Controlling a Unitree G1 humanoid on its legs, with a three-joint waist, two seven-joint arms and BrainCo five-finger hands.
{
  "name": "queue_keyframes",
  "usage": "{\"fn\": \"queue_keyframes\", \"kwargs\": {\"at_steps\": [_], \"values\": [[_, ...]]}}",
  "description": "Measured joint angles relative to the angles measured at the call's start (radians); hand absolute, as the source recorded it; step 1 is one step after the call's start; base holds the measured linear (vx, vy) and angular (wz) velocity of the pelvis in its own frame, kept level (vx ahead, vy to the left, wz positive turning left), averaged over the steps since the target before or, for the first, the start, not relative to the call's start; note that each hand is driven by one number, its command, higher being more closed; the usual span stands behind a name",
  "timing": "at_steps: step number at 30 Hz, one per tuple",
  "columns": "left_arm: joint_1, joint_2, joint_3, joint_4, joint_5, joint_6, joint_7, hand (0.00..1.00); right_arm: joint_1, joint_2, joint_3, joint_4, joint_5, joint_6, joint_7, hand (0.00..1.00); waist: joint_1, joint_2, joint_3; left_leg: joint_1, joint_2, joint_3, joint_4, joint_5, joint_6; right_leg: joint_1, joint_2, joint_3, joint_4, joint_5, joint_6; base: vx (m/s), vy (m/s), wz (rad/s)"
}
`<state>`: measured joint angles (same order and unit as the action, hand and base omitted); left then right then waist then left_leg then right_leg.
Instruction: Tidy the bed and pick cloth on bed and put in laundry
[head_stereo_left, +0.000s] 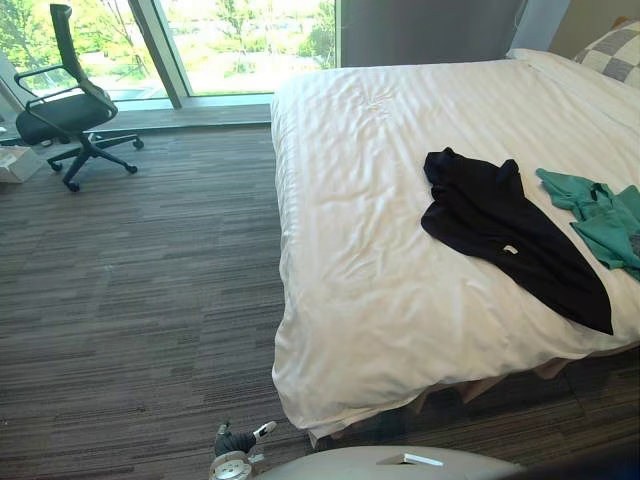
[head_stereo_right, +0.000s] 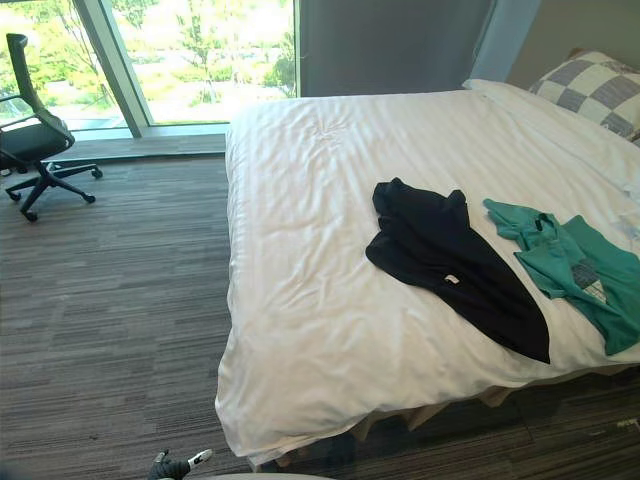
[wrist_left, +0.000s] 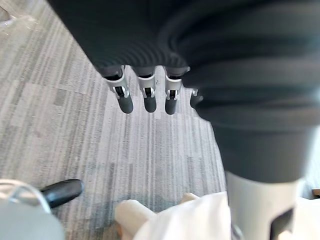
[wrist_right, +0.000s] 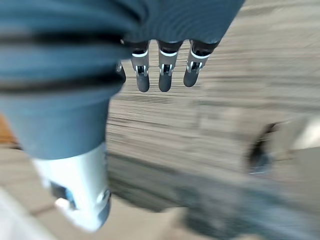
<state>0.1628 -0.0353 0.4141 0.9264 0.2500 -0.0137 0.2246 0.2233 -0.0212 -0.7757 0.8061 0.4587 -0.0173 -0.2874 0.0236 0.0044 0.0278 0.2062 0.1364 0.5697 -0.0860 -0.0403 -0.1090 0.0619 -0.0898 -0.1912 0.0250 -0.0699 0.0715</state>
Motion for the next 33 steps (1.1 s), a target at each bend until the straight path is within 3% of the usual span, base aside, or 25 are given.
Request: {"fn": "queue_keyframes", "kwargs": {"at_steps": [5, 8, 10, 15, 19, 22, 25, 30, 33], "values": [[0.014, -0.008, -0.060, -0.027, 0.002, -0.004, -0.001, 0.00, -0.021, -0.046, -0.053, -0.435, -0.035, -0.017, -0.067, 1.00, -0.009, 0.004, 0.003, -0.001, -0.001, -0.019, 0.007, -0.012, 0.002, -0.004, -0.009, -0.015, 0.028, -0.025, 0.010, -0.03, -0.023, 0.09], [0.026, -0.013, -0.084, -0.066, 0.010, -0.017, -0.002, 0.00, -0.030, -0.044, -0.004, -0.795, -0.161, -0.072, -0.164, 1.00, -0.011, 0.003, 0.002, -0.017, 0.002, -0.032, 0.039, -0.030, 0.002, -0.020, -0.018, -0.018, 0.067, -0.050, 0.013, -0.02, -0.021, 0.08], [0.026, -0.012, -0.088, -0.074, 0.016, -0.018, -0.002, 0.00, -0.037, -0.033, 0.040, -0.922, -0.215, -0.092, -0.196, 1.00, -0.011, 0.000, 0.004, -0.024, 0.004, -0.033, 0.046, -0.034, 0.002, -0.023, -0.018, -0.018, 0.069, -0.050, 0.013, 0.02, -0.025, 0.04], [0.022, -0.011, -0.135, -0.080, 0.088, -0.021, -0.002, 0.00, -0.066, -0.003, 0.173, -1.144, -0.328, -0.118, -0.213, 1.00, -0.012, -0.003, 0.003, -0.042, 0.003, -0.047, 0.069, -0.049, 0.006, -0.017, -0.022, -0.018, 0.065, -0.048, 0.015, 0.05, -0.004, 0.07], [0.003, 0.018, -0.258, -0.080, 0.108, -0.046, -0.021, 0.00, -0.120, -0.004, 0.446, -1.332, -0.455, -0.185, -0.126, 1.00, -0.010, -0.037, 0.024, -0.066, -0.007, -0.130, 0.076, -0.051, 0.011, -0.017, -0.024, -0.029, 0.051, -0.044, 0.020, 0.02, -0.011, 0.14], [-0.011, 0.050, -0.295, -0.079, 0.133, -0.057, -0.022, 0.00, -0.169, -0.060, 0.620, -1.368, -0.483, -0.237, -0.048, 1.00, -0.003, -0.063, 0.041, -0.086, -0.011, -0.177, 0.088, -0.055, 0.017, -0.012, -0.026, -0.047, 0.045, -0.042, 0.023, 0.01, -0.024, 0.28], [-0.013, 0.072, -0.342, -0.080, 0.133, -0.067, -0.019, 0.00, -0.241, -0.125, 0.810, -1.315, -0.483, -0.261, 0.028, 1.00, 0.004, -0.064, 0.045, -0.085, -0.022, -0.226, 0.089, -0.053, 0.021, 0.019, -0.039, -0.069, 0.025, -0.042, 0.024, 0.02, 0.009, 0.34], [-0.022, 0.087, -0.374, -0.101, 0.132, -0.073, 0.001, 0.00, -0.370, -0.146, 1.098, -1.116, -0.456, -0.262, 0.134, 1.00, 0.049, -0.059, 0.067, -0.111, -0.034, -0.295, 0.091, -0.051, 0.029, 0.030, -0.045, -0.100, 0.018, -0.042, 0.023, 0.01, 0.007, 0.31], [-0.022, 0.087, -0.374, -0.127, 0.129, -0.077, 0.002, 0.00, -0.430, -0.141, 1.181, -1.049, -0.421, -0.260, 0.164, 1.00, 0.063, -0.062, 0.092, -0.123, -0.034, -0.320, 0.101, -0.051, 0.030, 0.037, -0.045, -0.102, 0.017, -0.042, 0.023, 0.00, -0.006, 0.28]]}}
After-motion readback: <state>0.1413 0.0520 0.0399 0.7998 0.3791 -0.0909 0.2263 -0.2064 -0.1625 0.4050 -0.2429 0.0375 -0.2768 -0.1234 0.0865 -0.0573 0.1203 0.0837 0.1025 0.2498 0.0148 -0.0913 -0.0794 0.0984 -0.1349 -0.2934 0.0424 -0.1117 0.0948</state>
